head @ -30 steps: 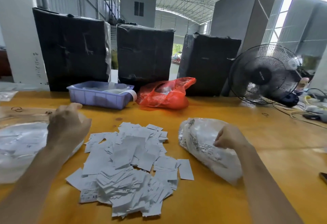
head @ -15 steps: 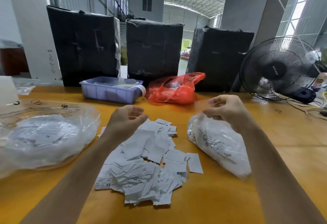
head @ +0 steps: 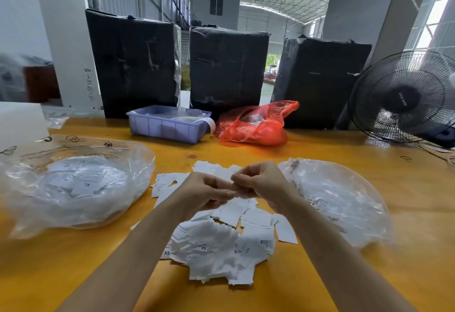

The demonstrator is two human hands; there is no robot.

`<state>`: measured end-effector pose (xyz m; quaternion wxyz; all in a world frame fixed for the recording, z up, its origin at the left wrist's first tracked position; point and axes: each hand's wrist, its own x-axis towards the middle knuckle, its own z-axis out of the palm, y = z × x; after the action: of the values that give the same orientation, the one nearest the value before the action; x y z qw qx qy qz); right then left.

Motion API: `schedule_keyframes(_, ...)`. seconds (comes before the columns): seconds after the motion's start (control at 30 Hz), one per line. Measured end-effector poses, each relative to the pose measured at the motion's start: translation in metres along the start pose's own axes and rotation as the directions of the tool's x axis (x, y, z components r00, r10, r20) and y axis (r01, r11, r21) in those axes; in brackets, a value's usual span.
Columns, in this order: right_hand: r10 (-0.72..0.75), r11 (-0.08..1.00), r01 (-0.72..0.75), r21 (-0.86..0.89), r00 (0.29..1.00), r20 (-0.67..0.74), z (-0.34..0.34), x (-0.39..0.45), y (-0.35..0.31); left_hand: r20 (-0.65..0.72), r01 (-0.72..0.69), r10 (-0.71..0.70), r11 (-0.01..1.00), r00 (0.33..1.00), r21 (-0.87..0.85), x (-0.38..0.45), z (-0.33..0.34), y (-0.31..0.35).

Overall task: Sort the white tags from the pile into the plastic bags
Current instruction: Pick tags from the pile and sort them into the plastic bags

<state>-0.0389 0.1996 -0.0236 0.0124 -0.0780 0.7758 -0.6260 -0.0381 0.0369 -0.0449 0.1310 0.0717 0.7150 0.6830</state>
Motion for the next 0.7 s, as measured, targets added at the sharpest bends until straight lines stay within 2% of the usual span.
schedule_keyframes(0.1,-0.061,0.998,0.061,0.006,0.998,-0.021,0.007,0.001,0.006,-0.018,0.033,-0.033,0.999,0.999,0.003,0.000,-0.002,-0.003)
schedule_keyframes(0.17,-0.095,0.995,0.094,-0.020,0.992,-0.077,0.008,0.005,0.011,-0.094,0.023,-0.026,0.999,0.995,-0.031,0.003,-0.003,-0.004)
schedule_keyframes(0.23,-0.154,0.966,0.125,-0.225,0.981,-0.119,0.007,0.009,0.017,-0.220,0.006,-0.022,0.997,0.975,-0.071,0.006,-0.006,-0.004)
schedule_keyframes(0.3,-0.155,0.848,0.125,-0.515,0.988,-0.015,0.004,0.011,0.024,-0.290,-0.013,-0.025,0.992,0.957,-0.127,0.008,-0.008,-0.004)
schedule_keyframes(0.37,-0.035,0.712,0.105,-0.694,0.993,0.115,0.006,0.010,0.032,-0.313,-0.028,-0.031,0.983,0.949,-0.184,0.009,-0.009,-0.004)
schedule_keyframes(0.4,0.026,0.684,0.089,-0.724,0.989,0.146,0.008,0.010,0.036,-0.315,-0.035,-0.033,0.978,0.949,-0.207,0.009,-0.010,-0.004)
schedule_keyframes(0.47,0.058,0.667,0.075,-0.741,0.987,0.152,0.011,0.011,0.040,-0.308,-0.041,-0.037,0.969,0.951,-0.242,0.009,-0.009,-0.005)
schedule_keyframes(0.6,-0.057,0.664,0.086,-0.743,0.996,0.065,0.007,0.015,0.042,-0.285,-0.041,-0.038,0.963,0.958,-0.267,0.010,-0.008,-0.005)
schedule_keyframes(0.7,-0.059,0.854,0.054,-0.518,0.998,0.007,-0.001,0.015,0.037,-0.327,-0.034,-0.027,0.983,0.945,-0.179,0.011,-0.008,-0.003)
